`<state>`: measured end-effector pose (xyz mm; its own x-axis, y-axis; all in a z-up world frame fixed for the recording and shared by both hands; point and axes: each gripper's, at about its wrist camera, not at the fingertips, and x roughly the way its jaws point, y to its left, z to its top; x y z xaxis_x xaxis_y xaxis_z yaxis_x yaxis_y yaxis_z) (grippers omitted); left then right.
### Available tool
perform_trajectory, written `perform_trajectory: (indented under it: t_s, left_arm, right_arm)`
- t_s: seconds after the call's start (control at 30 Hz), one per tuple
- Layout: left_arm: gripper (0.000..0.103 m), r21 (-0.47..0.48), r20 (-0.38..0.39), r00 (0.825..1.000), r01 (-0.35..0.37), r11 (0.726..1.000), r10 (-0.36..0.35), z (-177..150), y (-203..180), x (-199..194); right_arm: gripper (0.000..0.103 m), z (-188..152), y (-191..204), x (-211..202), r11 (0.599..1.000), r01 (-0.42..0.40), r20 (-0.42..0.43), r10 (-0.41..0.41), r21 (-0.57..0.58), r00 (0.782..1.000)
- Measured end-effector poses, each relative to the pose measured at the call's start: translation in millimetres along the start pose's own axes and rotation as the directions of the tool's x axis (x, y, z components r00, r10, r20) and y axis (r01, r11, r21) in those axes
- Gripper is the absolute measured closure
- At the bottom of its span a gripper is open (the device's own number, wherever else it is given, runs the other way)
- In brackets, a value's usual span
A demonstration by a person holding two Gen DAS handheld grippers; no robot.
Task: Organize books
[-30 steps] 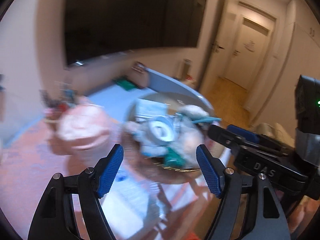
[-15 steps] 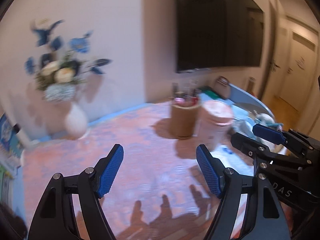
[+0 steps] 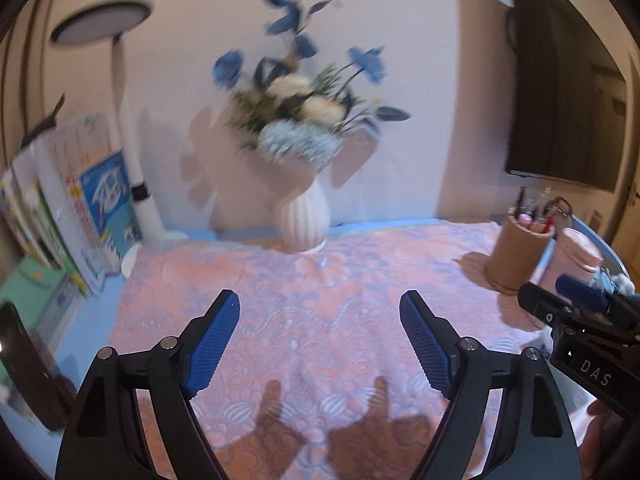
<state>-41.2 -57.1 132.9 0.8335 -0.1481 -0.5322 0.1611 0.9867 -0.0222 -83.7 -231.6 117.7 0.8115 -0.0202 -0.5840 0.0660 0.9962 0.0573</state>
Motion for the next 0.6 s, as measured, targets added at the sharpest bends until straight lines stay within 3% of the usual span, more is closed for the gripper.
perform_trajectory:
  t_s: [0.13, 0.3, 0.47, 0.6]
  left_arm:
    - [0.022, 0.005, 0.016, 0.998, -0.055, 0.998, 0.055, -19.7, 10.4, 28.2]
    - [0.022, -0.06, -0.081, 0.995, -0.056, 0.997, 0.051, -42.0, 29.8, 65.9]
    - [0.022, -0.097, -0.141, 0.988, -0.082, 0.992, 0.068, -54.4, 45.9, 86.8]
    - [0.022, -0.141, -0.194, 0.979, -0.088, 0.986, 0.06, -60.6, 54.8, 99.6]
  right_arm:
    - [0.046, -17.7, 3.9, 29.3, 1.0, -0.011, 0.011, 0.011, 0.027, 1.0]
    - [0.046, -35.6, 11.3, 70.6, 1.0, 0.026, -0.029, -0.026, -0.004, 0.999]
    - [0.046, -46.2, 26.9, 102.9, 0.999, -0.011, -0.103, 0.007, -0.04, 0.995]
    - [0.046, -51.2, 46.6, 112.8, 0.995, -0.026, -0.107, 0.015, -0.101, 0.994]
